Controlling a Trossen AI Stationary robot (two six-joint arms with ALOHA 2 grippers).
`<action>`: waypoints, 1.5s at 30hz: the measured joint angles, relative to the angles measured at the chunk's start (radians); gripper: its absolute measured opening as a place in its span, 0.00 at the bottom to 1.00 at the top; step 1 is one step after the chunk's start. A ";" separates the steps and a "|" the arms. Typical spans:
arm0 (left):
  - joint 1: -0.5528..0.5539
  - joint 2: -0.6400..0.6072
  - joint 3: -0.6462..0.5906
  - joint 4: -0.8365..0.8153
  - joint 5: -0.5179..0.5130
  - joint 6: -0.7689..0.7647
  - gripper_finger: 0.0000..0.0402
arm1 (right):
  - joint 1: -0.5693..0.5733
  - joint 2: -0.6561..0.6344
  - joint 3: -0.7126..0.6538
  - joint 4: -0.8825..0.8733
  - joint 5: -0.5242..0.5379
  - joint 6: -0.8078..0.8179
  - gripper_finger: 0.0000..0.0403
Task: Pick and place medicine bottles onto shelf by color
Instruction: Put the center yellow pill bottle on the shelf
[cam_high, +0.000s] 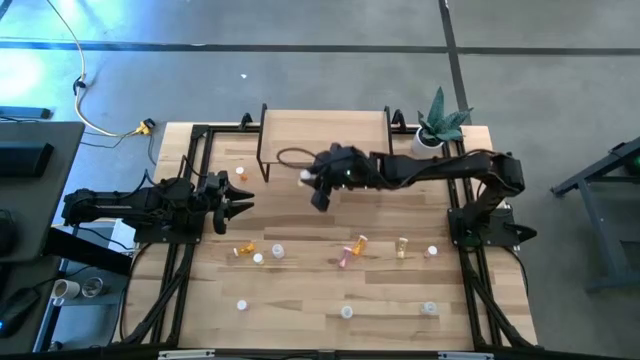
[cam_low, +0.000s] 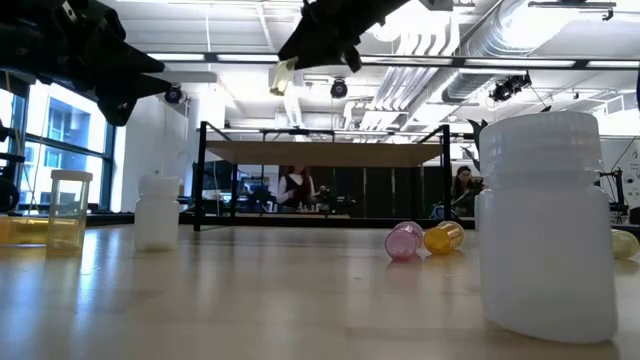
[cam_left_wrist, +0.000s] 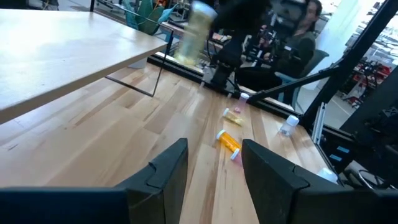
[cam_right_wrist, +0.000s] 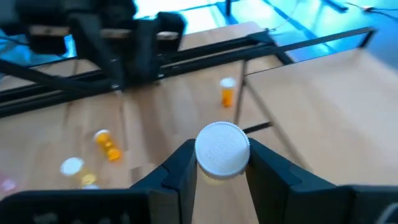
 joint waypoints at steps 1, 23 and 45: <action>0.000 0.000 0.000 0.000 -0.004 0.000 0.35 | -0.013 0.000 0.020 -0.019 0.001 -0.013 0.26; 0.000 0.000 0.000 0.001 -0.221 -0.027 0.35 | -0.442 0.000 0.253 -0.321 -0.047 -0.142 0.26; 0.000 0.000 0.000 0.001 -0.256 -0.082 0.35 | -0.496 0.142 0.254 -0.366 -0.162 -0.227 0.26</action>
